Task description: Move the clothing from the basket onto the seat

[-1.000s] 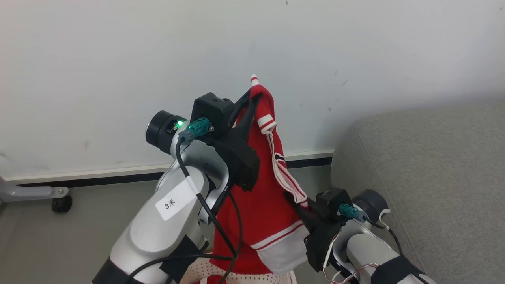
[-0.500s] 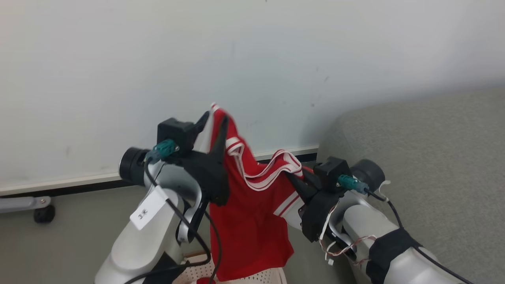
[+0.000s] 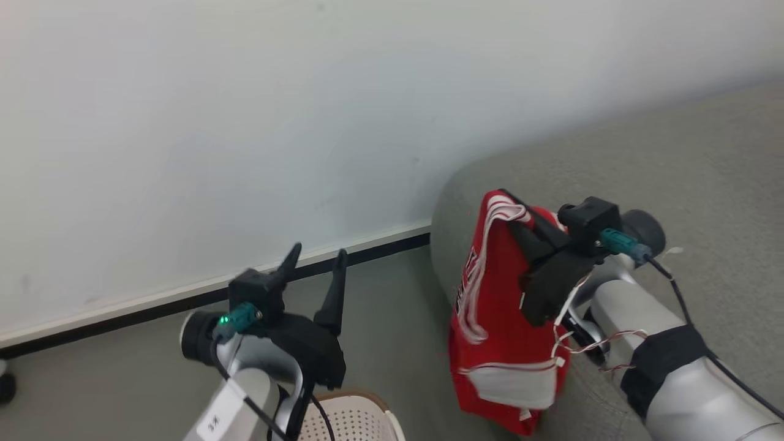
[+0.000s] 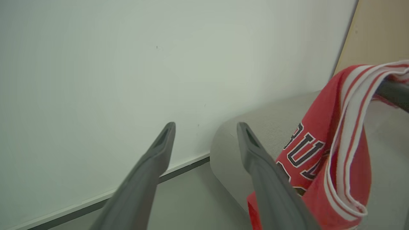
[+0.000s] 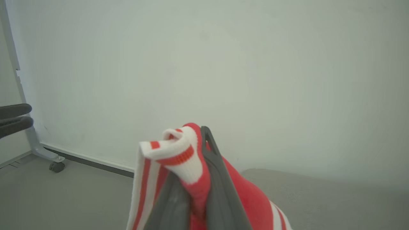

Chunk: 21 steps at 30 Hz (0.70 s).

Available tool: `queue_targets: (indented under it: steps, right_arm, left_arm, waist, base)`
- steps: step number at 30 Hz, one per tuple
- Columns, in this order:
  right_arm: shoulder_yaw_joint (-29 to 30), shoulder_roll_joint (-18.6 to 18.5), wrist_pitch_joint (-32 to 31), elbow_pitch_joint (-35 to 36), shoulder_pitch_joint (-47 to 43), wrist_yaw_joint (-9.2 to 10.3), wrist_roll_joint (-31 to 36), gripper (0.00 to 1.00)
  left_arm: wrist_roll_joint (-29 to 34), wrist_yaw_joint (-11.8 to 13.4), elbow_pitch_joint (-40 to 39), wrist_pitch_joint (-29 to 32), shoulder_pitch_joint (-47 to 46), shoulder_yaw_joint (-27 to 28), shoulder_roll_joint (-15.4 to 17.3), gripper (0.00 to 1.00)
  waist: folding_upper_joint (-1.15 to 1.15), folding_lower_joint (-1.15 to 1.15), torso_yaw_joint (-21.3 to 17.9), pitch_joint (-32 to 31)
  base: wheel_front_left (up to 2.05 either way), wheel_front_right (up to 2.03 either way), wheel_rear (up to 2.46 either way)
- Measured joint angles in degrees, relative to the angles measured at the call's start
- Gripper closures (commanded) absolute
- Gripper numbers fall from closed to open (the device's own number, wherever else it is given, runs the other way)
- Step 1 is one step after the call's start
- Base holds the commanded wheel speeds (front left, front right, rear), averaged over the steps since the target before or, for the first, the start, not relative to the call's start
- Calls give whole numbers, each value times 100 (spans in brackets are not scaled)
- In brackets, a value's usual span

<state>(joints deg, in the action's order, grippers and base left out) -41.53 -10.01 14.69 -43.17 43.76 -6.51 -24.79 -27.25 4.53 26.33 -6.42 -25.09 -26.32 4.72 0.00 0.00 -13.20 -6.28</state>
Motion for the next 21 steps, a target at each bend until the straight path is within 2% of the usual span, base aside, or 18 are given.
queue_targets:
  steps: [9, 17, 21]
  right_arm:
    - [118, -643, 0, 601, -98, 204, 140, 100]
    - [322, -1189, 0, 1351, -282, 401, 221, 100]
    - [369, -1273, -8, 1557, -292, 378, 204, 100]
  left_arm:
    - [3, -111, -138, -428, 662, -322, -70, 0]
    - [63, -153, -277, -512, 939, -727, -153, 0]
    - [165, -152, -304, -528, 916, -788, -160, 0]
  waist:
    - [0, 0, -669, 22]
    - [0, 0, -1272, 78]
    - [0, 0, -1466, 211]
  base:
    - [0, 0, 0]
    - [0, 0, 0]
    - [0, 0, 0]
